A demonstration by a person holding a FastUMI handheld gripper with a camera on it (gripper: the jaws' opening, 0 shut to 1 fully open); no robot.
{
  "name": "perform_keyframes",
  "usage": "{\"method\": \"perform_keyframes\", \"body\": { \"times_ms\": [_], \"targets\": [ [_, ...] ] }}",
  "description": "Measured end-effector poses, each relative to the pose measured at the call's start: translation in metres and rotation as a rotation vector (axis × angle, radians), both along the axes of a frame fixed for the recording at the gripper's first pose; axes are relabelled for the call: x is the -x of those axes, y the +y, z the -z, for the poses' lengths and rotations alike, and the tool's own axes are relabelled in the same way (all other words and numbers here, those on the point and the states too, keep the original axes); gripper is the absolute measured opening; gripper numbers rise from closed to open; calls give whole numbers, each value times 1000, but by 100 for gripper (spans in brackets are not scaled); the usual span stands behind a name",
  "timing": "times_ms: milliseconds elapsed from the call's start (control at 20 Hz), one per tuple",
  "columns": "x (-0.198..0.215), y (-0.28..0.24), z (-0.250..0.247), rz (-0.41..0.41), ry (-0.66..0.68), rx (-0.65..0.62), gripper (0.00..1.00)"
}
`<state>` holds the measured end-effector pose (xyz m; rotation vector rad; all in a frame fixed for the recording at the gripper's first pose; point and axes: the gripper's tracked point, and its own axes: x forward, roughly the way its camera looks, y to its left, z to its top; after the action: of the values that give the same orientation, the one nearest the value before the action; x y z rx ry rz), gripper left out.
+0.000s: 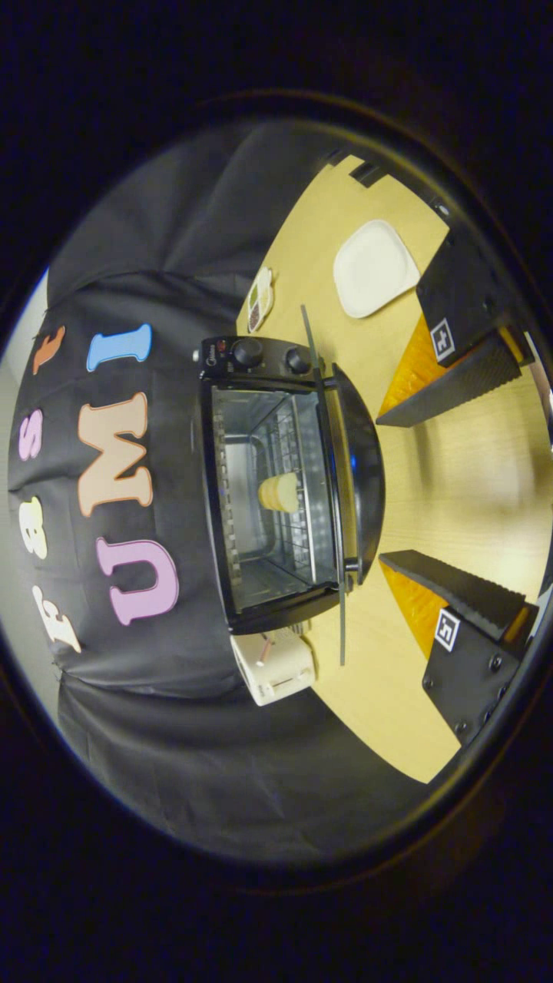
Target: Open the toaster oven, put the food inside, and close the toaster oven door.
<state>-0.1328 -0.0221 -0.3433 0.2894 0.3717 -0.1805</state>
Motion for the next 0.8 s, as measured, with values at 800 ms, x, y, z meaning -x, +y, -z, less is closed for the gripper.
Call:
{"method": "perform_keyframes", "body": {
  "times_ms": [800],
  "targets": [
    [-57, -18, -59, -7, -177, 26, 100]
  ]
}}
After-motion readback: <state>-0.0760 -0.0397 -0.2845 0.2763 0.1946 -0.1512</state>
